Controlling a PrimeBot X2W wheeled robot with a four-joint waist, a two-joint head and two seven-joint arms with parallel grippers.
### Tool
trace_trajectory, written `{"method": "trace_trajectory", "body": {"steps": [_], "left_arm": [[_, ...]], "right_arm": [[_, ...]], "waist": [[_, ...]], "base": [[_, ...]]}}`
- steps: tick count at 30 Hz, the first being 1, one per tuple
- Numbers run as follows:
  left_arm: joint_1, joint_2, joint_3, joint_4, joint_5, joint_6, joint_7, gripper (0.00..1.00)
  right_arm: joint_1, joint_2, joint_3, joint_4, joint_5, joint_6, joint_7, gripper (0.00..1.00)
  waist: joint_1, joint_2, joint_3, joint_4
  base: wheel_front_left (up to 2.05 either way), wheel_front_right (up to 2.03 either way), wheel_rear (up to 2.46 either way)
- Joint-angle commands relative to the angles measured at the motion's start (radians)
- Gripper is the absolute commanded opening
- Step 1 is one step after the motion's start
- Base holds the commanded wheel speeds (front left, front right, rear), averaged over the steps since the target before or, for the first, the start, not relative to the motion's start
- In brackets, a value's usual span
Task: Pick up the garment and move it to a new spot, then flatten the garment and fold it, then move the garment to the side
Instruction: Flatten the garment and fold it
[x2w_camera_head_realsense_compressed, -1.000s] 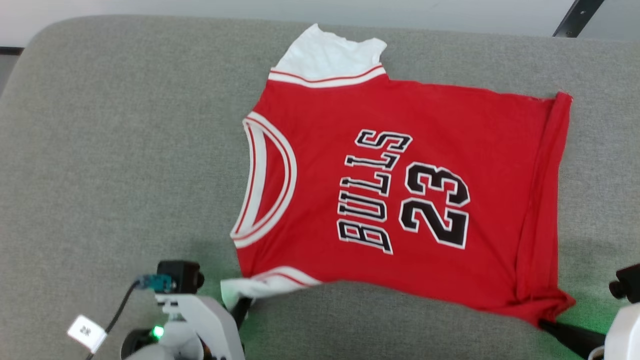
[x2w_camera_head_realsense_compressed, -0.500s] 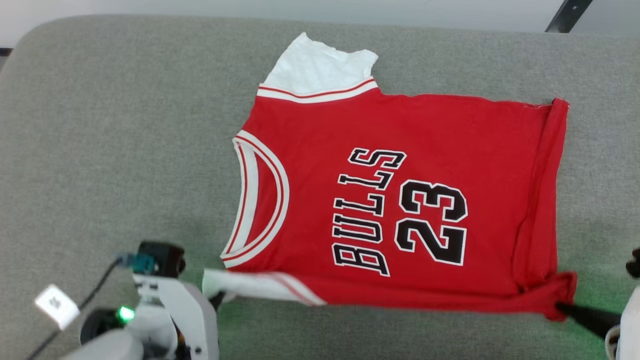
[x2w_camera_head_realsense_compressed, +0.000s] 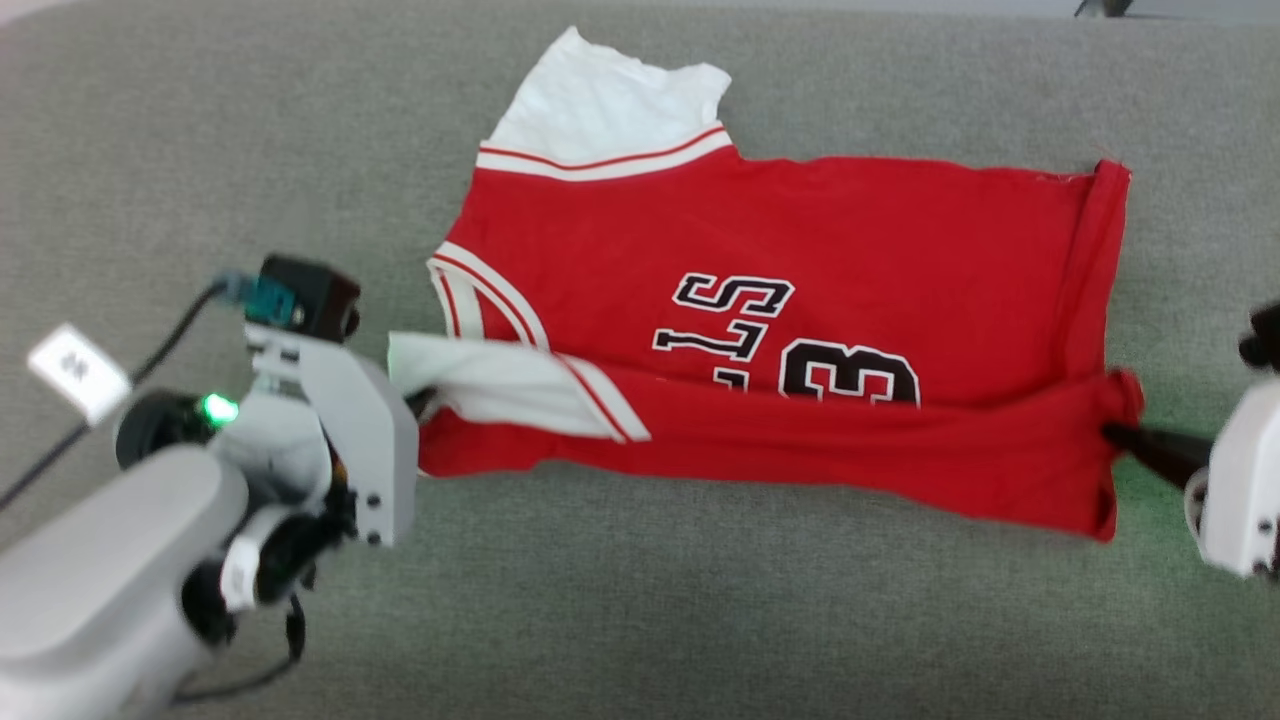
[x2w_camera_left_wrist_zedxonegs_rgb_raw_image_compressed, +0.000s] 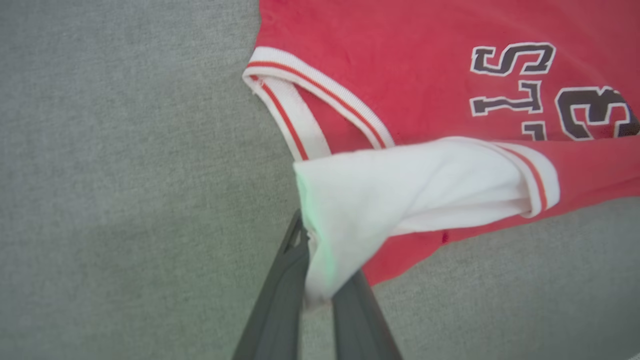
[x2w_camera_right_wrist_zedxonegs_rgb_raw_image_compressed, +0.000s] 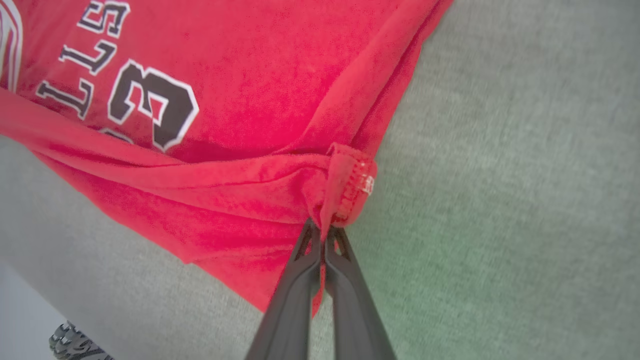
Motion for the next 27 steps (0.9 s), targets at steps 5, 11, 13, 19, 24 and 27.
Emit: {"method": "trace_trajectory", "body": {"steps": [5,11,13,19,24,27], "left_arm": [[-0.108,-0.047,-0.010,0.116,0.010,-0.059,0.059,0.00],[-0.173,-0.105,-0.023,0.255,-0.007,-0.107,0.113,0.02],[-0.190,-0.125,-0.025,0.302,-0.018,-0.117,0.132,0.05],[-0.222,-0.184,-0.043,0.406,-0.040,-0.132,0.189,0.19],[-0.255,-0.241,-0.073,0.507,-0.063,-0.131,0.295,0.69],[-0.294,-0.267,-0.090,0.563,-0.068,-0.140,0.356,1.00]], "right_arm": [[-0.135,0.032,0.044,0.053,-0.047,-0.002,0.014,0.00],[-0.239,0.035,0.126,0.114,-0.064,-0.002,0.012,0.00],[-0.268,0.031,0.151,0.136,-0.065,-0.002,0.008,0.00],[-0.316,0.025,0.195,0.185,-0.045,-0.002,-0.005,0.00],[-0.345,0.019,0.222,0.225,-0.030,-0.002,-0.005,0.00],[-0.363,0.019,0.240,0.243,-0.028,-0.002,-0.002,0.00]], "waist": [[0.0000,0.0000,0.045,-0.020],[0.0000,0.0000,0.070,-0.026],[0.0000,0.0000,0.076,-0.026],[0.0000,0.0000,0.086,-0.021],[0.0000,0.0000,0.094,-0.016],[0.0000,0.0000,0.099,-0.017]], "base": [[0.00,0.00,0.00],[0.00,0.00,0.00],[0.00,0.00,0.00],[0.00,0.00,0.00],[0.00,0.00,0.00],[0.00,0.00,0.00]]}}
